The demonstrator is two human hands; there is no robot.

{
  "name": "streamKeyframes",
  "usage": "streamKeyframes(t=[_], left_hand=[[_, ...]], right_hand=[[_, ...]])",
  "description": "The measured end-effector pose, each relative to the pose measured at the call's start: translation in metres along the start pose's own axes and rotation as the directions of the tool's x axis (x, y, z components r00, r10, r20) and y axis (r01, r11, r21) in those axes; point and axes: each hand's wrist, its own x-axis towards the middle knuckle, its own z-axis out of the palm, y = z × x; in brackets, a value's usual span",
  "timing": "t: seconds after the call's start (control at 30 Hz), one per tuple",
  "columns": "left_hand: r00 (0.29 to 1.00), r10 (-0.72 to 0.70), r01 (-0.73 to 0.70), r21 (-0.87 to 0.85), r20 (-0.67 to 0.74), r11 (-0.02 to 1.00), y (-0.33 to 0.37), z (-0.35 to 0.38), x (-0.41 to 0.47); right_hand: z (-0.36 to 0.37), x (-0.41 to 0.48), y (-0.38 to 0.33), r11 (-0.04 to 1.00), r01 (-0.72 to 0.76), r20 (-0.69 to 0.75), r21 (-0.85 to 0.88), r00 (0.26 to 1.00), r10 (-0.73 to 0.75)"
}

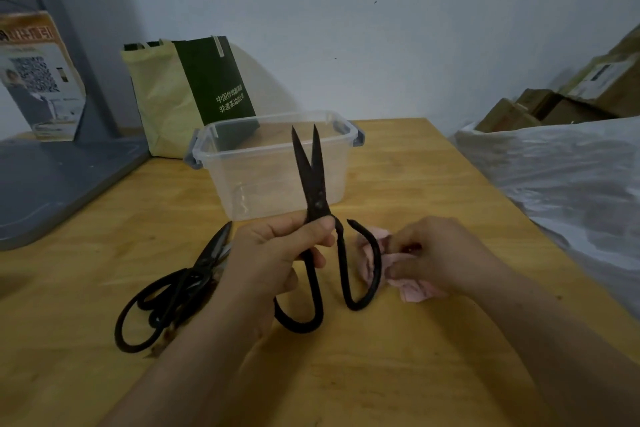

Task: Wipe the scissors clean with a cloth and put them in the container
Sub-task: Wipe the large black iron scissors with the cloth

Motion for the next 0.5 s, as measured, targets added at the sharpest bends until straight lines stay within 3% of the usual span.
streamKeyframes(t=[0.07,0.13,0.17,0.23,0.3,0.37,0.5], left_hand=[[1.0,0.003,-0.003,0.019,-0.01,1.0,-0.001,0.001,-0.001],[1.0,0.004,-0.005,0.063,0.009,0.998,-0.001,0.003,-0.001],[1.0,0.002,-0.004,0.085,0.026,0.996,-0.001,0.003,-0.001],[0.999,-0.007,0.001,0.111,0.05,0.994,-0.002,0.005,-0.001],[0.997,-0.03,0.021,0.12,0.069,0.993,-0.003,0.007,-0.002],[0.996,-0.045,0.035,0.116,0.082,0.993,-0.005,0.009,-0.003],[0.996,-0.049,0.043,0.078,0.078,0.996,-0.007,0.011,-0.003]], right_hand=[[-0.003,-0.003,0.003,0.996,-0.073,-0.132,0.055,0.988,0.08],[-0.01,-0.008,0.006,0.961,-0.08,-0.309,0.266,0.937,0.163],[-0.015,-0.011,0.005,0.893,-0.003,-0.367,0.449,0.911,0.187],[-0.026,-0.015,-0.005,0.637,0.211,-0.402,0.741,0.9,0.17],[-0.028,-0.019,-0.018,0.48,0.321,-0.396,0.817,0.916,0.061],[-0.02,-0.02,-0.029,0.478,0.34,-0.374,0.81,0.927,-0.025],[-0.003,-0.015,-0.034,0.569,0.386,-0.42,0.727,0.904,-0.077]])
